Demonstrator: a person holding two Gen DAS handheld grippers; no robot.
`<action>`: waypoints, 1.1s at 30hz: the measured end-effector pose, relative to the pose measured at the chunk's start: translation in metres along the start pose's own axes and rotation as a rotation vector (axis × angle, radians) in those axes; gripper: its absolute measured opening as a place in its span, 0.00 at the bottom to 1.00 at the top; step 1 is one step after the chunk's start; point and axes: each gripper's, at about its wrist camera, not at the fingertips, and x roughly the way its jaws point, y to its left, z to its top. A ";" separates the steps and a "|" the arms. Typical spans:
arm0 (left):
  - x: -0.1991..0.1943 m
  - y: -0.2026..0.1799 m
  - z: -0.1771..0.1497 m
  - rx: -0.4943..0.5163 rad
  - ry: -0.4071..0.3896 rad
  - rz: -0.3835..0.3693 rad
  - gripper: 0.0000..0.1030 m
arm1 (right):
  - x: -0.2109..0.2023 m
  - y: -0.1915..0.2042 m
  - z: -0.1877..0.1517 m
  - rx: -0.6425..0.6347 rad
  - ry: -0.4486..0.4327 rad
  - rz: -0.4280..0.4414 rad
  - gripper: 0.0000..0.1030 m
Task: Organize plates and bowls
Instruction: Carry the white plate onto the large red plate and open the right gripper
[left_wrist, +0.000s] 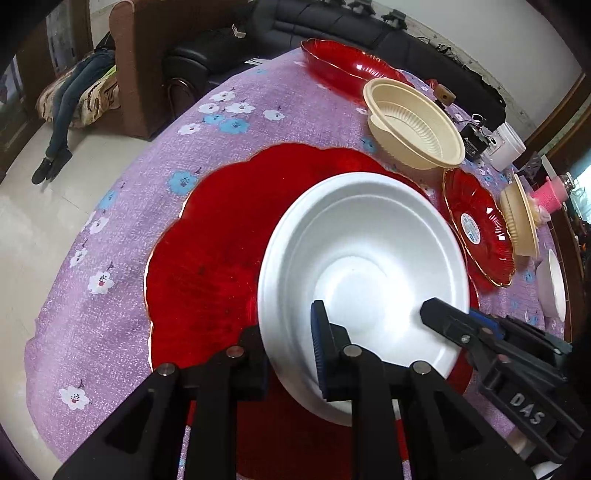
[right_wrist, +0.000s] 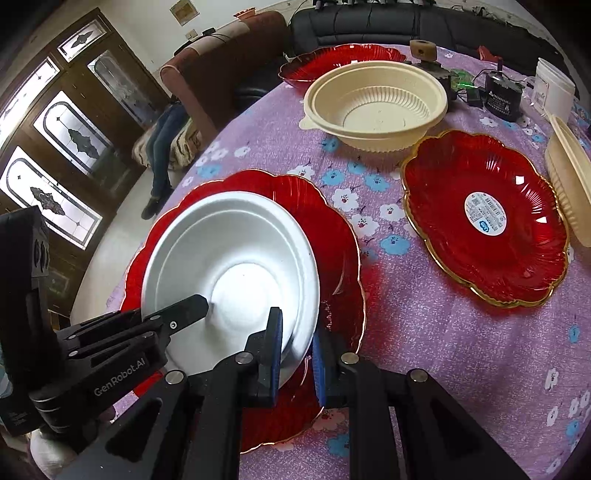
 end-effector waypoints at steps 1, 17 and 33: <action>-0.002 -0.001 0.001 0.002 -0.004 0.000 0.22 | 0.001 -0.001 0.000 0.003 0.002 0.002 0.16; -0.083 0.013 -0.003 -0.029 -0.263 0.092 0.64 | -0.018 0.005 -0.005 -0.040 -0.123 0.002 0.33; -0.158 -0.101 -0.041 0.148 -0.673 0.055 1.00 | -0.137 -0.072 -0.044 -0.010 -0.494 -0.196 0.73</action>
